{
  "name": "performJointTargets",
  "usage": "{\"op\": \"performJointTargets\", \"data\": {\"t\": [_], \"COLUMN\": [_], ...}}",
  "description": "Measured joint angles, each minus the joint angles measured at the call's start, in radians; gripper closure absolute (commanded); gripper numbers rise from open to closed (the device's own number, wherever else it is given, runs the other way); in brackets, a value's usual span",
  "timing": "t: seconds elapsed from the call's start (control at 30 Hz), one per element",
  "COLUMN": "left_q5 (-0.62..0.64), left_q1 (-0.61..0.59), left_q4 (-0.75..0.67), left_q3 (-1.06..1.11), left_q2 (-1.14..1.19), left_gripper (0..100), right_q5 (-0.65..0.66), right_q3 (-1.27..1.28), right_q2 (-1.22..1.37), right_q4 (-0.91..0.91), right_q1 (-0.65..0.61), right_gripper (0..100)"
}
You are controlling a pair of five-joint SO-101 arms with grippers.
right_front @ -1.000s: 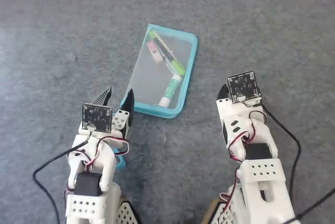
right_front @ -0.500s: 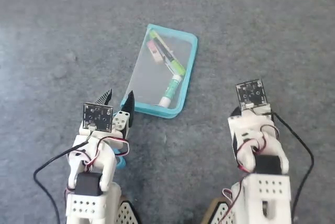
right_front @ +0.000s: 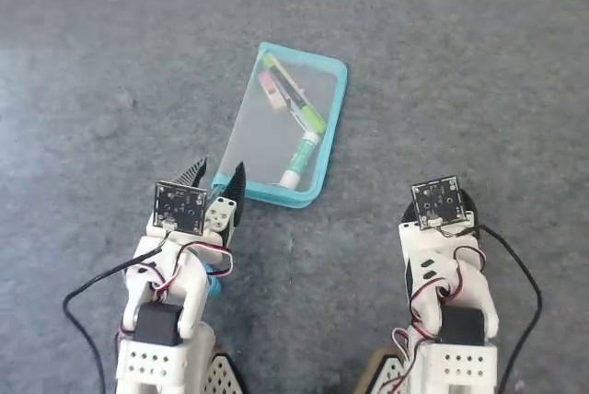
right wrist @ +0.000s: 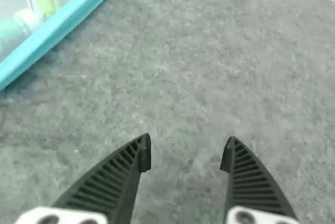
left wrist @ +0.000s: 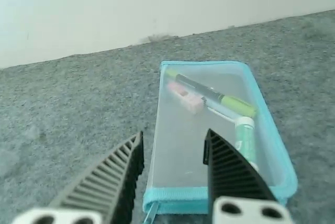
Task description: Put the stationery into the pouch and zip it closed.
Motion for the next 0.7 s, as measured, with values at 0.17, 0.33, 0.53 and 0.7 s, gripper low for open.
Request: {"op": "performJointTargets", "data": {"t": [0.17,0.33,0.53,0.7], "left_q5": [0.000,0.000,0.000,0.000], "left_q1": [-0.018,-0.100,-0.146,-0.153], "left_q4": [0.147,0.344,0.554,0.574], "left_q3": [0.000,0.000,0.000,0.000], "left_q2": [0.000,0.000,0.000,0.000], "left_gripper": [82,82,82,82], "right_q5": [0.000,0.000,0.000,0.000], "right_q3": [0.000,0.000,0.000,0.000], "right_q2": [0.000,0.000,0.000,0.000], "right_q4": [0.167,0.382,0.413,0.413], "right_q1": [0.000,-0.002,-0.002,-0.002], "right_gripper": [78.6,78.6,78.6,78.6]}}
